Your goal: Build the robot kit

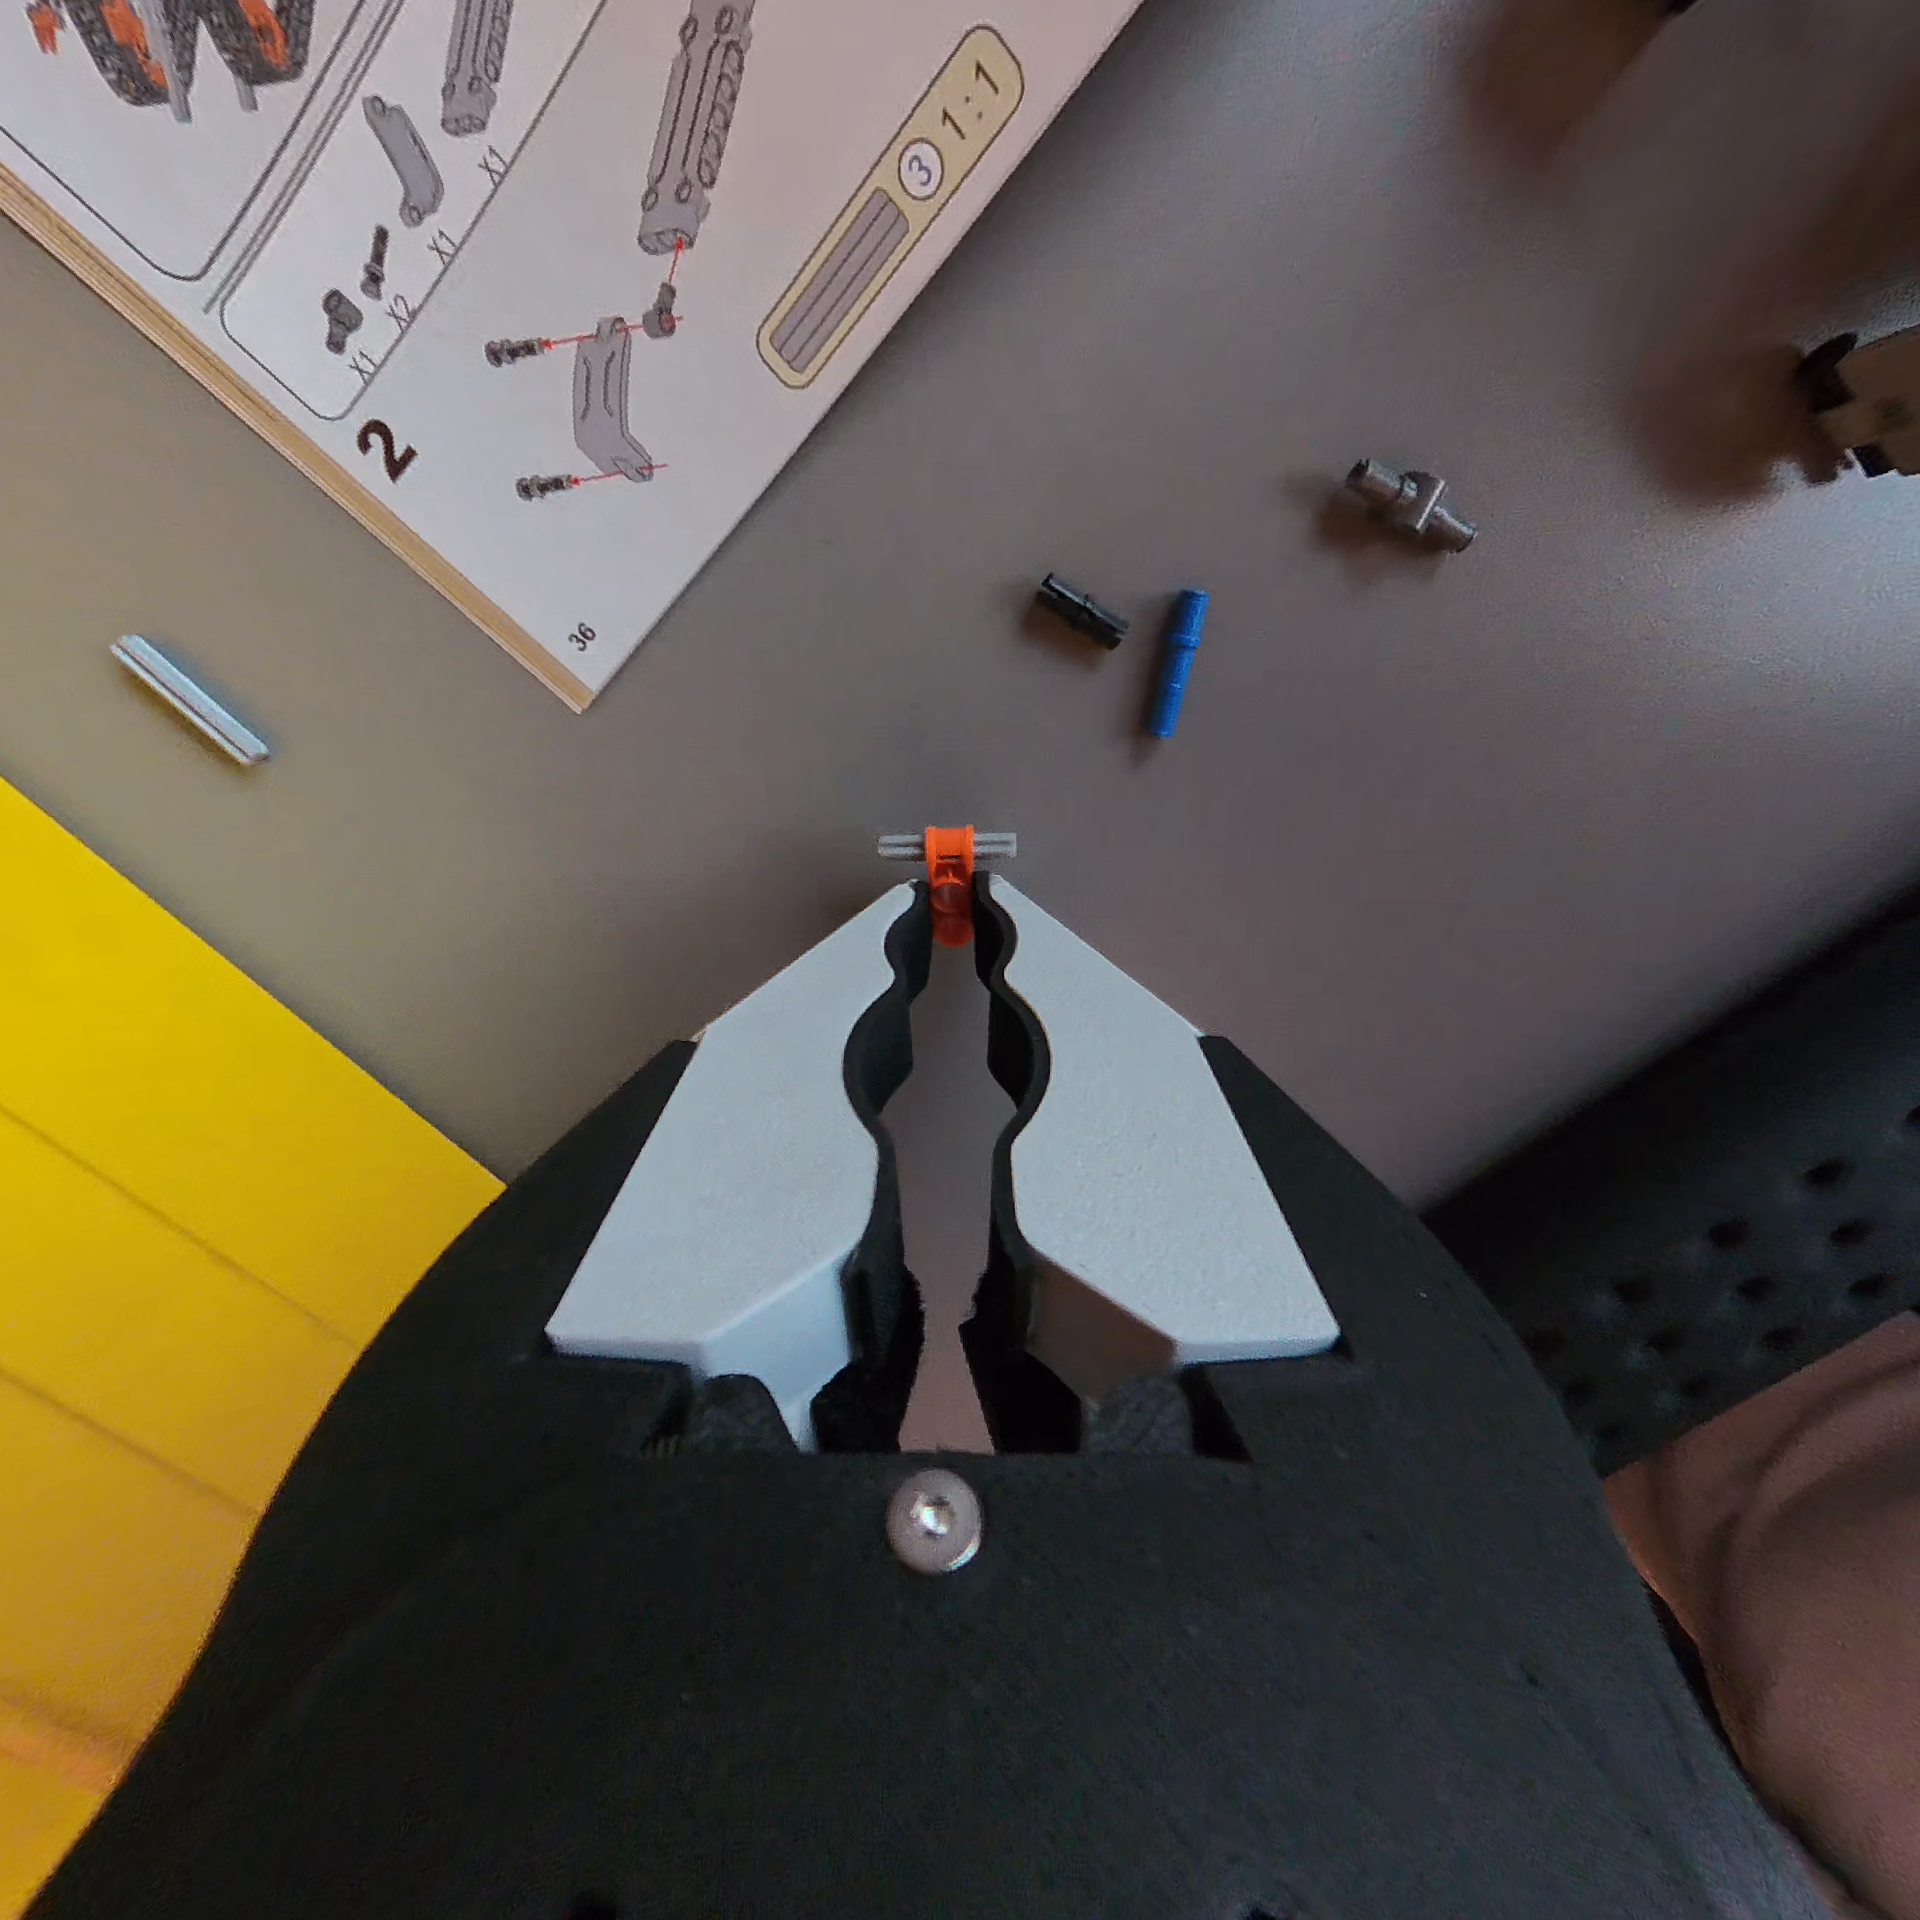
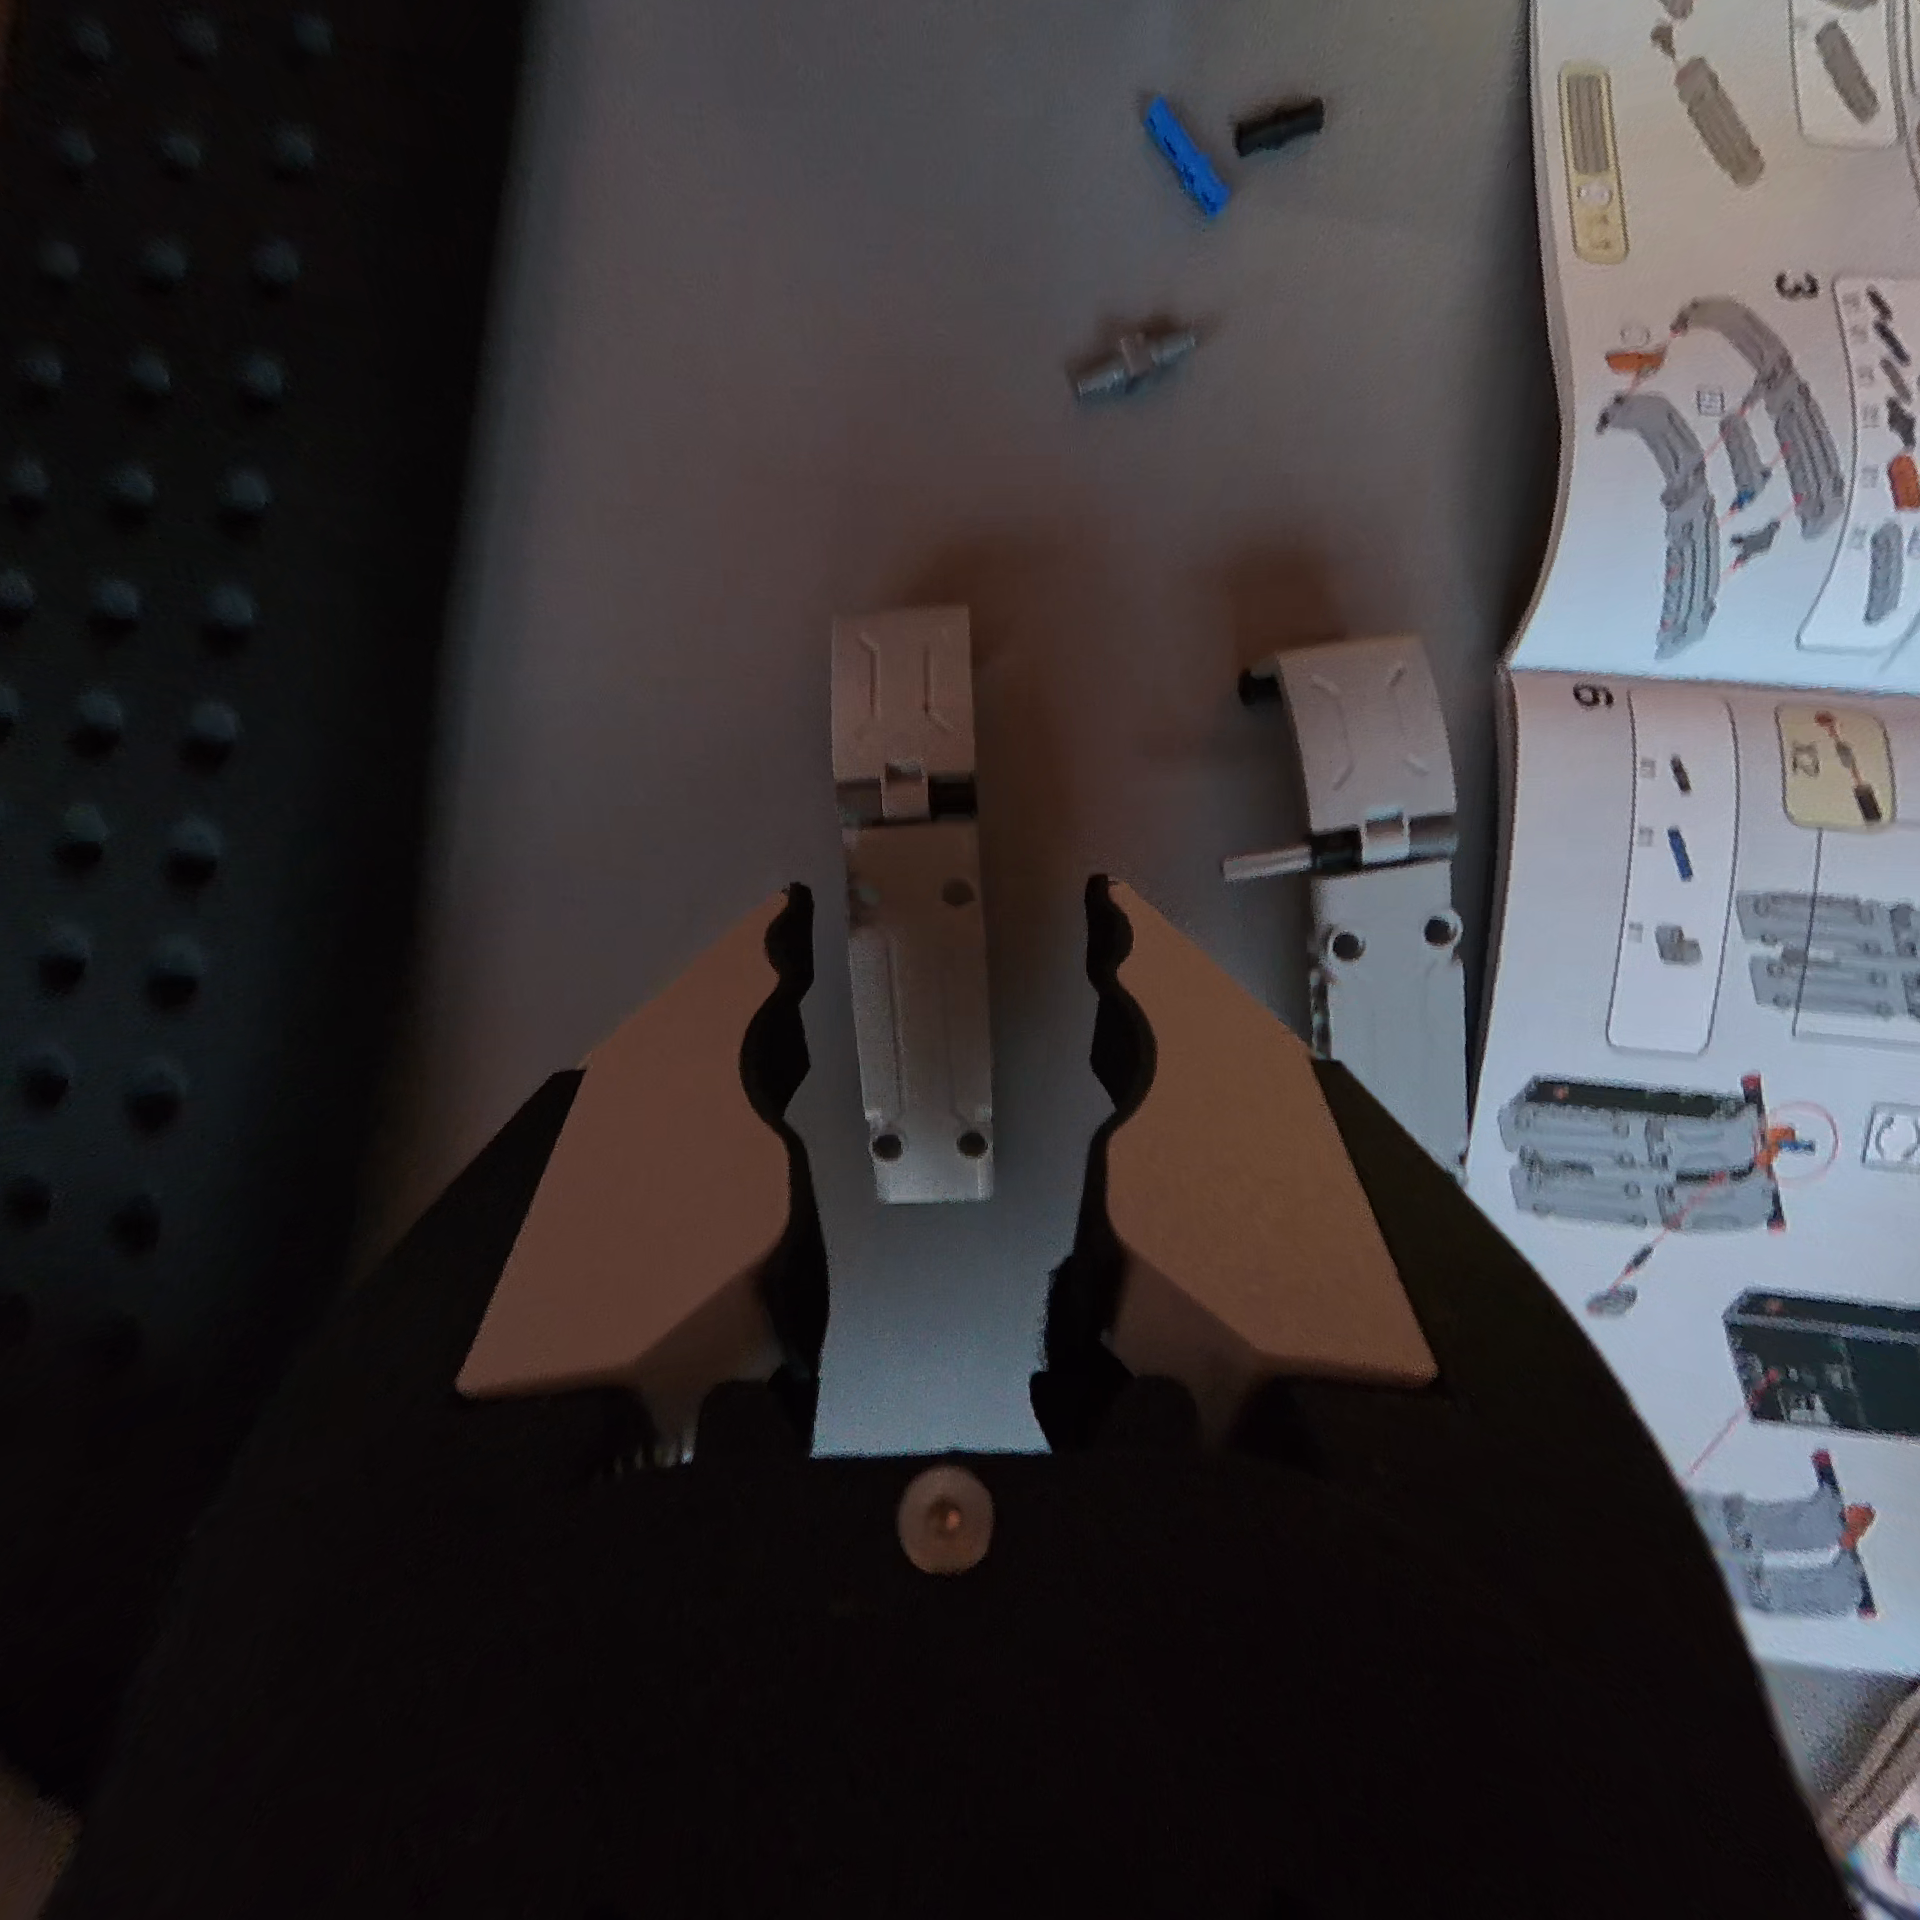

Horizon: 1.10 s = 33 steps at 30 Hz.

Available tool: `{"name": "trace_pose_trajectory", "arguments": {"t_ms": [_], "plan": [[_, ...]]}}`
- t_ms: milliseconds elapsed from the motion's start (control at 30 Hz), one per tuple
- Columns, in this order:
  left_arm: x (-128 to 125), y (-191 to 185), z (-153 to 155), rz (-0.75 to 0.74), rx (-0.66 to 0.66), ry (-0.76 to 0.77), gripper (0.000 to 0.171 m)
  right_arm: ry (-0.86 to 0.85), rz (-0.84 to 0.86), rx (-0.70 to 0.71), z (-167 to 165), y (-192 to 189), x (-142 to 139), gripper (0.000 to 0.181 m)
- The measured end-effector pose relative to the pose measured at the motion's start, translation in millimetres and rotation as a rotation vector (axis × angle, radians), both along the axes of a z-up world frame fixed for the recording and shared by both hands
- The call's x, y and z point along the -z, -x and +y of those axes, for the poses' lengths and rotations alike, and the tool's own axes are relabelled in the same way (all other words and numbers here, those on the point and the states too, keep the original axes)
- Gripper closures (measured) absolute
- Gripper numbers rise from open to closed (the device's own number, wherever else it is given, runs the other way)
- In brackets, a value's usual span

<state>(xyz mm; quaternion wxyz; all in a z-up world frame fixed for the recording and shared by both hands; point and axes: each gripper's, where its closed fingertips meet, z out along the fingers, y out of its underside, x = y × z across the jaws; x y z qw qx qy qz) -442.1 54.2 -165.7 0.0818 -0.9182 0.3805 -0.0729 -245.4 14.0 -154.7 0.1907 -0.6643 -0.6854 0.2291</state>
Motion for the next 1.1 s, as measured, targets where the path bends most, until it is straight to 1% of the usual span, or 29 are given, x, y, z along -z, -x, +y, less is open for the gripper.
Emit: {"name": "trace_pose_trajectory", "arguments": {"t_ms": [167,267,400,567,700,733,833,967,1100], "plan": [[0.3,1.4,-5.9,0.016,0.014,0.014,0.166,0.016,0.044,0.081,10.1,-18.8,-13.9,0.128],[0.4,1.4,-7.9,0.017,0.017,0.023,0.166,0.012,0.043,0.099,13.8,-22.5,-13.7,0.128],[0.4,4.0,-12.4,0.022,0.007,0.062,0.166,0.003,0.016,0.08,11.2,-21.2,-9.4,0.128],[0.7,10.2,-21.1,0.068,-0.002,0.156,0.166,0.012,0.017,0.054,5.3,-17.6,-9.5,0.128],[0.7,7.4,-17.9,0.081,-0.01,0.177,0.166,0.028,0.015,0.03,0.6,-13.0,-5.2,0.129],[0.7,6.1,-16.7,0.082,-0.015,0.179,0.166,0.03,0.0,0.022,-0.5,-13.5,-2.2,0.131],[0.8,3.6,-15.3,0.092,-0.019,0.18,0.166,0.05,-0.045,-0.011,-6.1,-19.0,4.5,0.155],[0.9,3.7,-16.1,0.104,-0.007,0.179,0.166,0.042,-0.041,0.014,0.8,-27.8,5.0,0.156],[0.9,4.2,-19.0,0.139,0.013,0.223,0.166,0.077,-0.012,0.027,3.4,-38.2,4.3,0.156]]}}
